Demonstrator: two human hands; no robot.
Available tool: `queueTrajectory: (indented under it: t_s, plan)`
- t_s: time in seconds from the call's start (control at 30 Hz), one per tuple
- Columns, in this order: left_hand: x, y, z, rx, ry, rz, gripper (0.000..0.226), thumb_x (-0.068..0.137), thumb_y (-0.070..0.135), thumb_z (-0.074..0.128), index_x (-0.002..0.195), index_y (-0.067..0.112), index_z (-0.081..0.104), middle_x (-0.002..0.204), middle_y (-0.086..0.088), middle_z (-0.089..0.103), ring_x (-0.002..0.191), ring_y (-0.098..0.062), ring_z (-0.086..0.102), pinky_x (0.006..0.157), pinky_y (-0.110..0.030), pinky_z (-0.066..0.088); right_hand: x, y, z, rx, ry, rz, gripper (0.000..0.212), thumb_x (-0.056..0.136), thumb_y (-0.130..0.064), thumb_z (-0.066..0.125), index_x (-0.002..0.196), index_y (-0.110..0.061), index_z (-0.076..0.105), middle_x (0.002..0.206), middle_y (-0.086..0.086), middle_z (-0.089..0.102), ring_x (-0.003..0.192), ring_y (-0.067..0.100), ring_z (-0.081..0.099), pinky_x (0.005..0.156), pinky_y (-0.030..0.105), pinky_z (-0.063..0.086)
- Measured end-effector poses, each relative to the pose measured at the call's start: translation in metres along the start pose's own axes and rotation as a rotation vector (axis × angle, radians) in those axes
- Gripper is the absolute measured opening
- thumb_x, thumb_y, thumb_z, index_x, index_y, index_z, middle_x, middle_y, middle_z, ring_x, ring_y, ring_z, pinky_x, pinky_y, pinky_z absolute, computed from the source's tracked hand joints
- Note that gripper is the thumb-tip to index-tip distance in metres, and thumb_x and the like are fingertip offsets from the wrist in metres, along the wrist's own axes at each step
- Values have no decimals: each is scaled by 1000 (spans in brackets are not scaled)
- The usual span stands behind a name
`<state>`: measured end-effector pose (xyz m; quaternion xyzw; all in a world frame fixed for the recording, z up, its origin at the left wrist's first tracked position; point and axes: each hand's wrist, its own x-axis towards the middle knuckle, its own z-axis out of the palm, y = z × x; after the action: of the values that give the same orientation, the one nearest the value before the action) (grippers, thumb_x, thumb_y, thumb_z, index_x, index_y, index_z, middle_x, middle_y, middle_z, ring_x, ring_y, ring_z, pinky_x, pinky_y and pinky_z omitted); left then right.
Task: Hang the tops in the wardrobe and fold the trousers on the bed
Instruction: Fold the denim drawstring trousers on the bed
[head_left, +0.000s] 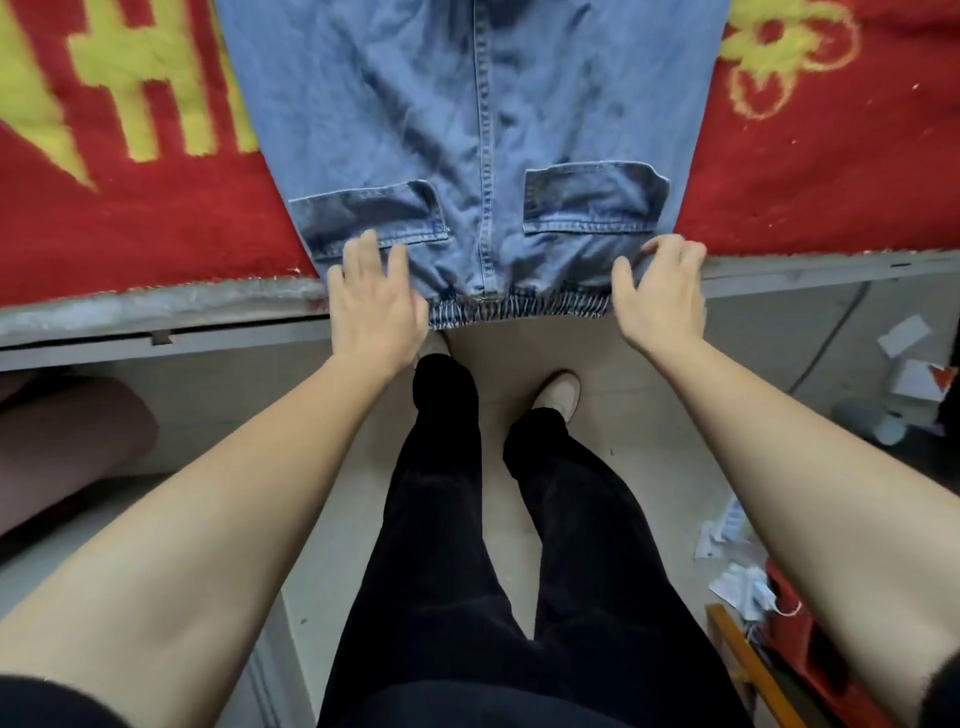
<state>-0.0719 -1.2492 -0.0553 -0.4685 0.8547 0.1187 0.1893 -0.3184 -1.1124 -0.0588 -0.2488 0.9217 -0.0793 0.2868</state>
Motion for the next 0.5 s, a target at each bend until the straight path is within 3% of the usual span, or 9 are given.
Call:
queueTrajectory:
  t_s: [0.07,0.17,0.27,0.37,0.43,0.5]
  plan:
    - [13,3,0,-45,-72,9,62,96,37,43,153,16,28,160,-20,15,148,-36,12,115,-53,18,12,-4,-3,80,65,-5,55,97,-36,52,145,-15,35,142,13,34,119,35,49,94,44,42]
    - [35,2,2,-102,-321,-55,68,97,46,36,157,29,8,165,-10,-8,151,-32,-11,119,-58,3,32,-3,-5,-127,-123,-62,66,98,-35,49,157,-28,20,153,11,23,132,36,35,105,45,37]
    - [46,6,0,-97,-390,-87,70,93,42,41,156,28,13,165,-13,-5,150,-34,-9,118,-59,4,60,-6,-15,-72,-187,2,54,94,-30,47,148,-29,40,144,14,32,128,38,38,108,41,34]
    - [43,20,-13,-114,-146,-117,47,88,29,47,130,10,52,146,-22,36,136,-37,30,107,-53,28,84,-14,-32,109,-148,157,38,93,-30,42,128,-24,58,137,16,45,125,36,47,105,36,36]
    - [44,37,-17,-138,71,-45,31,83,21,48,105,3,59,118,-22,51,108,-38,46,84,-48,36,99,-19,-45,187,-74,214,36,94,-31,44,126,-22,57,136,13,49,124,32,50,101,32,37]
    - [45,63,-19,-244,152,89,22,84,18,51,98,2,59,104,-22,54,95,-39,50,75,-49,39,116,-23,-55,246,-24,233,41,94,-32,47,132,-20,52,138,10,51,127,27,50,102,30,35]
